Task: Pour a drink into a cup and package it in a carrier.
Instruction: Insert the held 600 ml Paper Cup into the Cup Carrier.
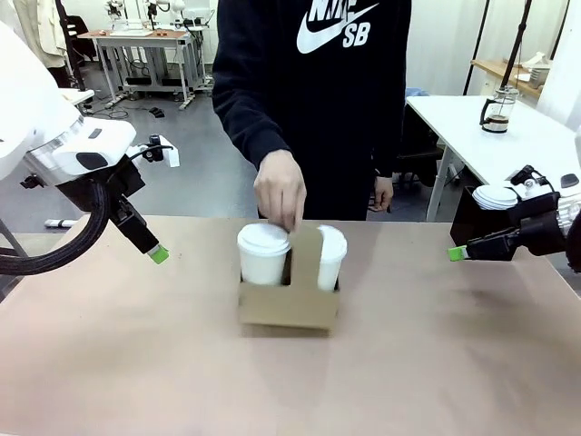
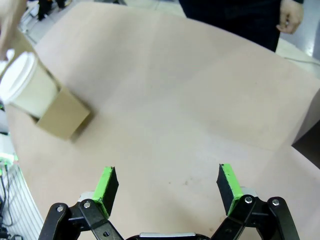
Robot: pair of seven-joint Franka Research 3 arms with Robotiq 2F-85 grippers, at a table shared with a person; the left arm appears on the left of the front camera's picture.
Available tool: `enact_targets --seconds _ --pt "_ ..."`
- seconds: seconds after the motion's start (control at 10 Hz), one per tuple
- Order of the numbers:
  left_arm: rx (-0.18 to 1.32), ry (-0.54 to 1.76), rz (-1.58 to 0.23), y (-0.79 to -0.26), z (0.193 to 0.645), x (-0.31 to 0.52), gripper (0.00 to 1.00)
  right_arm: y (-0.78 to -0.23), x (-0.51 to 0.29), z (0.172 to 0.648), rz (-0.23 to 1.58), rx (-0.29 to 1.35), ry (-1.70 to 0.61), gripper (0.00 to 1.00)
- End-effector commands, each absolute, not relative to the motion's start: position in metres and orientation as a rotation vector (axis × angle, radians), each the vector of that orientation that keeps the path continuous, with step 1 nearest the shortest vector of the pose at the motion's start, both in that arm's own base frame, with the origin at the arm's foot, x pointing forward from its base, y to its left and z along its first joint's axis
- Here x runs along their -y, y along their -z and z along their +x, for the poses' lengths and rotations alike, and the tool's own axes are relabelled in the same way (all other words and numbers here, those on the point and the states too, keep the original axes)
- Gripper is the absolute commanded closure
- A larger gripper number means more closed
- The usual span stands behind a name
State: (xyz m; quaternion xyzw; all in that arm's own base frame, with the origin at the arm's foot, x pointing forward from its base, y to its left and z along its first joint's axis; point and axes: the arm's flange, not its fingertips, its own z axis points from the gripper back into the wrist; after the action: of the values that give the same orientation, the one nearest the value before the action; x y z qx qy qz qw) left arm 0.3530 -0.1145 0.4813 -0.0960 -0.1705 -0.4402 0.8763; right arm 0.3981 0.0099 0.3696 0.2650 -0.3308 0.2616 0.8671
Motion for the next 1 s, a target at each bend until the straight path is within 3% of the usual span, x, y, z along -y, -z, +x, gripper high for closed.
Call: enact_targets --seconds 0.0,0.9 --pt "0.355 0.916 -0.198 -0.4801 0.3524 0.1148 0.0 -0.3694 -0.0107 0.3979 0.565 0.712 -0.558 0.0" --pt "0.355 0.916 -0.198 -0.4801 0.3524 0.1148 0.0 -0.3694 -0.0107 0.3979 0.565 0.712 -0.558 0.0"
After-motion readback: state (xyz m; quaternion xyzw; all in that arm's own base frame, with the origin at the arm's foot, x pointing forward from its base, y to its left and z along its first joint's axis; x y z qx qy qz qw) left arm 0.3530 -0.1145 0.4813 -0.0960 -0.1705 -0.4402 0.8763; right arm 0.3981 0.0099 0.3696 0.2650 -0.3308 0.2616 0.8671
